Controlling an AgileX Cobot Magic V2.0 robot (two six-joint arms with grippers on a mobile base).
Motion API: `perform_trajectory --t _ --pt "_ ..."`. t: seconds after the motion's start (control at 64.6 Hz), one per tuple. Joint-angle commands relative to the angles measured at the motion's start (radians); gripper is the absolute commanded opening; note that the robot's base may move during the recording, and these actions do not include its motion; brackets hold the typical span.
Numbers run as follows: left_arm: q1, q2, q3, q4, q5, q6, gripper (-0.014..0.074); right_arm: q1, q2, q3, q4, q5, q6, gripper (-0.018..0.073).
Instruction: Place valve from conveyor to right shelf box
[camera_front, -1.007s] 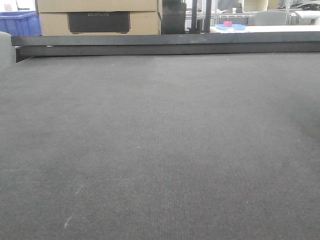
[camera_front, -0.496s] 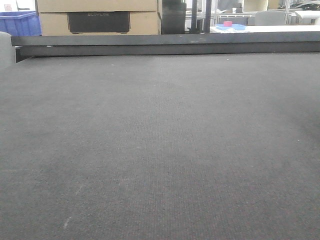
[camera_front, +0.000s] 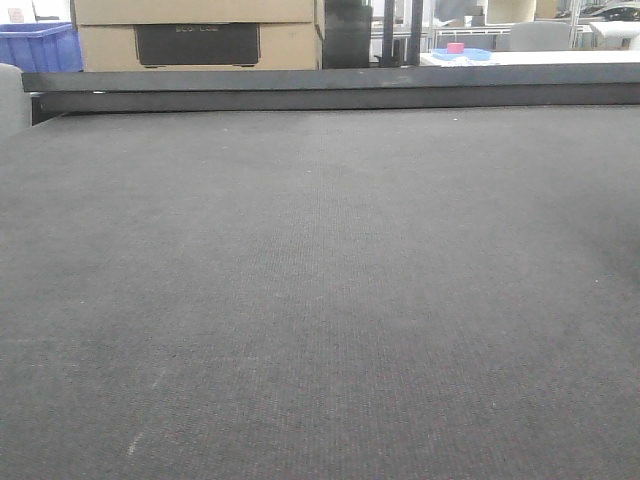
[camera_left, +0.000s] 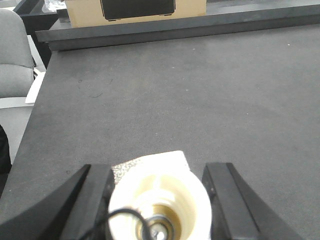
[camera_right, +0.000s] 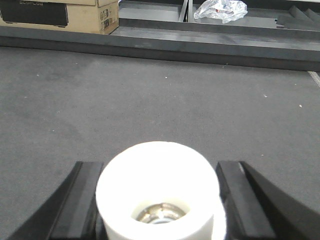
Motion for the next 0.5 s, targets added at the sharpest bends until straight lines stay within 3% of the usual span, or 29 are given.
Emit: perform_trajectory --t 0.0,0.48 --pt "-0.003 -0.009 -0.004 -0.002 -0.056 -0.004 -0.0111 -0.002 -0.011 -0.009 0.0 -0.078 -0.004 -0.0153" --pt "-0.003 -0.009 -0.004 -0.002 -0.056 -0.004 -0.0111 -0.002 -0.009 -0.009 0.0 -0.078 -0.004 -0.0153"
